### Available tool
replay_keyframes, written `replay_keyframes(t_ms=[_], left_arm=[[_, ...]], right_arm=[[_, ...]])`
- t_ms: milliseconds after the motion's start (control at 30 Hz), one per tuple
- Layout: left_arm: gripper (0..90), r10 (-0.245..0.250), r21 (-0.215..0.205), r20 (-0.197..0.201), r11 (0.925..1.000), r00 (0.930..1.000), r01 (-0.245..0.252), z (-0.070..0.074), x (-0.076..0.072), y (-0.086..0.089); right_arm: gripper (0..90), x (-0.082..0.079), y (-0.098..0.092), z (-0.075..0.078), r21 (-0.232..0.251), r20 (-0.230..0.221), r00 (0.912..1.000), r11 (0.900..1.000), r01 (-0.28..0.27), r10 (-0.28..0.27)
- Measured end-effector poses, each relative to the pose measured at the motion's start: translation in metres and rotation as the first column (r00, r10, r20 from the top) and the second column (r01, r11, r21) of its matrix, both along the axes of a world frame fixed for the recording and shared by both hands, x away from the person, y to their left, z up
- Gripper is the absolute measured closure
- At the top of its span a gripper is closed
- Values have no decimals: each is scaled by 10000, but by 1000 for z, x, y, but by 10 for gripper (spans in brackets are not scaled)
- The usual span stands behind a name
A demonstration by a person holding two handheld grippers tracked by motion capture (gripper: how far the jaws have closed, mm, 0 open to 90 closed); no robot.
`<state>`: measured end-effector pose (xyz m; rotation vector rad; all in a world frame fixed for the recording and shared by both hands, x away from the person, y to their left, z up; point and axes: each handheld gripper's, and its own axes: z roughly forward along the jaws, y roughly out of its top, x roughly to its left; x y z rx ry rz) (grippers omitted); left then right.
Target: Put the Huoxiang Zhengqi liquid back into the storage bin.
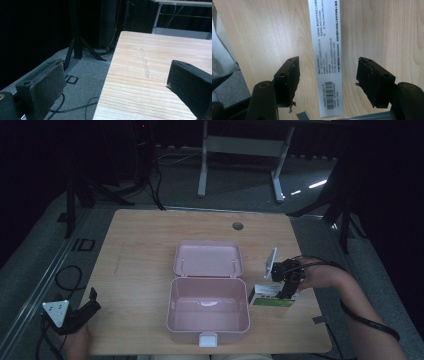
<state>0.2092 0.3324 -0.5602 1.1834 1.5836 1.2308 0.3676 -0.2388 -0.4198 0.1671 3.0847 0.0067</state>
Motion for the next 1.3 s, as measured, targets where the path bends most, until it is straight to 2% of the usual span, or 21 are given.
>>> replay_keyframes(t_ms=[167, 300, 433, 533, 733, 867, 1000, 1300], left_arm=[[19, -31, 67, -39, 10000, 10000, 31, 0, 0, -1], [20, -22, 42, -36, 10000, 10000, 22, 0, 0, -1], [19, -32, 45, -48, 10000, 10000, 32, 0, 0, -1], [20, -22, 37, -48, 10000, 10000, 22, 0, 1, 0], [20, -17, 34, -52, 10000, 10000, 18, 0, 1, -1], [19, -3, 60, -58, 10000, 10000, 3, 0, 1, -1], [20, 1, 80, -78, 10000, 10000, -1, 0, 1, -1], [20, 9, 114, -141, 9999, 9999, -7, 0, 1, -1]], right_arm=[[351, 2, 3, -8, -211, -75, 10000, 9998, -53, 51], [362, 3, 4, -12, -193, -136, 9999, 9998, -109, 106], [407, 7, 4, -23, -451, -396, 9992, 9990, 15, -33], [443, 8, 5, -31, -689, -543, 9985, 9976, -103, 66], [502, 9, 8, -41, -864, -728, 9972, 9959, -253, 190], [516, 9, 10, -45, -1006, -701, 9973, 9946, -271, 201], [590, 10, 10, -46, -916, -678, 9975, 9955, -261, 199], [608, 9, 10, -47, -875, -689, 9970, 9953, -413, 353]])
